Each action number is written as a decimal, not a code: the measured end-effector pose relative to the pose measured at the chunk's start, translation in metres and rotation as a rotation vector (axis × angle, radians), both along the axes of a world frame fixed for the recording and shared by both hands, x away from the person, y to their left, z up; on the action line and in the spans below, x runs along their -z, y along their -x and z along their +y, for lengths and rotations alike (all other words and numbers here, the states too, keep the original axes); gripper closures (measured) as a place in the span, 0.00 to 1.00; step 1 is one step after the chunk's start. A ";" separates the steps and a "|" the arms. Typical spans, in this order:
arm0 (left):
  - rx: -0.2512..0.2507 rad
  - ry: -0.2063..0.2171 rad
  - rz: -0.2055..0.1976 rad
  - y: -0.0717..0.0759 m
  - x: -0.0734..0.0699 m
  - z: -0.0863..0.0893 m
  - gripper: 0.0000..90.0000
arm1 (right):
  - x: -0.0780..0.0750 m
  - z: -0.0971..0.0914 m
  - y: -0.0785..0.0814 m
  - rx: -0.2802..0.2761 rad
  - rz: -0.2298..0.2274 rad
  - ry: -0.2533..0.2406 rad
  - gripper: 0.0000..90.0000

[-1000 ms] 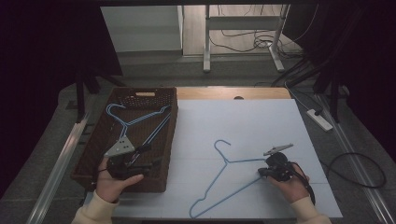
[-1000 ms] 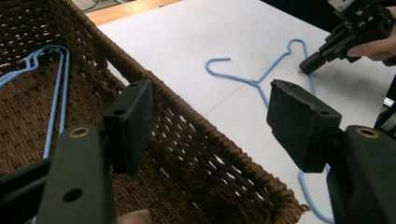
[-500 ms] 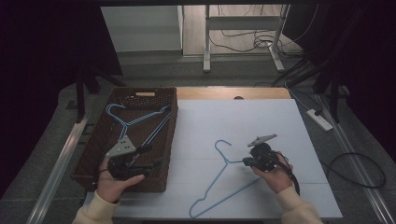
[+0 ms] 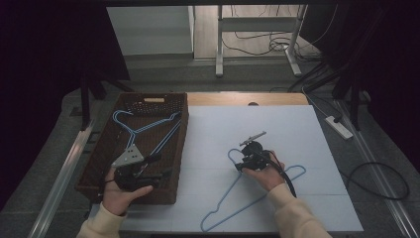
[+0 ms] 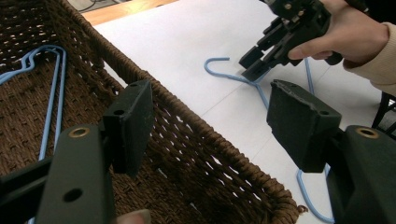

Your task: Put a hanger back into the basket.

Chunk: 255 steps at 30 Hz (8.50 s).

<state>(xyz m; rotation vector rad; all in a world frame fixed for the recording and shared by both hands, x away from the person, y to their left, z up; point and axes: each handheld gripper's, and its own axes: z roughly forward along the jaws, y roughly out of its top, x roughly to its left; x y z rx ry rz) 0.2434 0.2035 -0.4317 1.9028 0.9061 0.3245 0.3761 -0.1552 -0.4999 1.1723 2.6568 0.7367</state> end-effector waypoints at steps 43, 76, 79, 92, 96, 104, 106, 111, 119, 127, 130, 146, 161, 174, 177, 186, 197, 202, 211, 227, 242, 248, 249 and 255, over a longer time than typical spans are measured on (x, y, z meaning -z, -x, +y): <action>0.103 -0.052 0.055 -0.001 -0.001 -0.062 0.35 | -0.025 0.018 0.011 0.077 -0.085 0.027 0.96; 0.240 -0.233 0.247 -0.024 0.055 -0.179 0.34 | -0.040 0.003 0.026 0.065 -0.143 -0.061 0.96; 0.237 -0.247 0.266 -0.029 0.062 -0.185 0.36 | -0.040 0.003 0.027 0.065 -0.146 -0.063 0.96; 0.214 -0.230 0.313 -0.041 0.078 -0.192 0.51 | -0.042 0.001 0.028 0.067 -0.151 -0.073 0.96; 0.223 -0.218 0.333 -0.043 0.082 -0.192 0.62 | -0.043 0.000 0.029 0.068 -0.153 -0.077 0.96; 0.246 -0.188 0.361 -0.043 0.084 -0.191 0.89 | -0.044 -0.001 0.029 0.071 -0.157 -0.088 0.96; 0.242 -0.181 0.366 -0.043 0.084 -0.191 0.90 | -0.044 -0.002 0.029 0.068 -0.157 -0.092 0.95; 0.210 -0.135 0.369 -0.043 0.082 -0.187 0.94 | -0.047 -0.010 0.031 0.061 -0.172 -0.146 0.84; 0.191 -0.087 0.341 -0.041 0.077 -0.183 0.95 | -0.056 -0.044 0.043 0.057 -0.229 -0.307 0.53; 0.177 -0.040 0.307 -0.039 0.069 -0.178 0.95 | -0.059 -0.081 0.058 0.047 -0.269 -0.381 0.51; 0.173 -0.020 0.299 -0.037 0.064 -0.177 0.95 | -0.060 -0.095 0.064 0.054 -0.287 -0.407 0.51; 0.155 0.057 0.259 -0.035 0.039 -0.166 0.95 | -0.045 -0.134 0.077 0.068 -0.316 -0.442 0.47; 0.150 0.174 0.224 -0.037 0.007 -0.142 0.95 | -0.034 -0.149 0.078 0.099 -0.332 -0.437 0.37; 0.154 0.258 0.174 -0.037 -0.032 -0.110 0.95 | -0.025 -0.149 0.075 0.101 -0.321 -0.394 0.35; 0.144 0.261 0.160 -0.037 -0.038 -0.101 0.95 | -0.024 -0.148 0.075 0.101 -0.318 -0.392 0.35; 0.101 0.293 0.135 -0.038 -0.051 -0.071 0.95 | -0.022 -0.150 0.073 0.105 -0.308 -0.377 0.35; 0.025 0.292 0.093 -0.039 -0.060 -0.030 0.95 | -0.019 -0.150 0.072 0.109 -0.301 -0.364 0.36; -0.006 0.303 0.084 -0.039 -0.060 -0.012 0.95 | -0.018 -0.150 0.072 0.113 -0.300 -0.360 0.36; -0.054 0.304 0.071 -0.036 -0.057 0.016 0.95 | -0.018 -0.150 0.072 0.114 -0.301 -0.353 0.36; -0.162 0.271 0.056 -0.036 -0.045 0.069 0.95 | -0.016 -0.149 0.071 0.115 -0.296 -0.341 0.36; -0.207 0.204 0.067 -0.044 -0.026 0.102 0.95 | -0.015 -0.148 0.071 0.113 -0.290 -0.337 0.36; -0.228 0.164 0.081 -0.048 -0.019 0.107 0.95 | -0.015 -0.149 0.071 0.114 -0.290 -0.336 0.36; -0.234 0.157 0.084 -0.048 -0.018 0.109 0.95 | -0.015 -0.149 0.071 0.113 -0.290 -0.336 0.36; -0.248 0.138 0.107 -0.051 -0.010 0.111 0.95 | -0.015 -0.148 0.071 0.113 -0.290 -0.335 0.36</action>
